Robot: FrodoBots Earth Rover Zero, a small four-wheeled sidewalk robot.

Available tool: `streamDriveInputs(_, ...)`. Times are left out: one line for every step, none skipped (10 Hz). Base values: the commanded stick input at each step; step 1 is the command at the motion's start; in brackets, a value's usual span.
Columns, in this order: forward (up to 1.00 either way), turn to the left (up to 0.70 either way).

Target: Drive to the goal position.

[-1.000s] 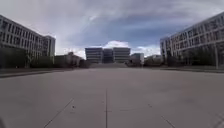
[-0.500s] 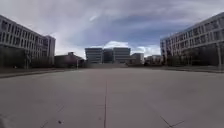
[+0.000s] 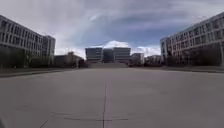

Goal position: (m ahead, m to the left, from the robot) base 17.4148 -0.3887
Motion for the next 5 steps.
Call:
streamDriveInputs(0.85,0.00)
streamDriveInputs(0.85,0.00)
streamDriveInputs(0.85,0.00)
streamDriveInputs(0.85,0.00)
streamDriveInputs(0.85,0.00)
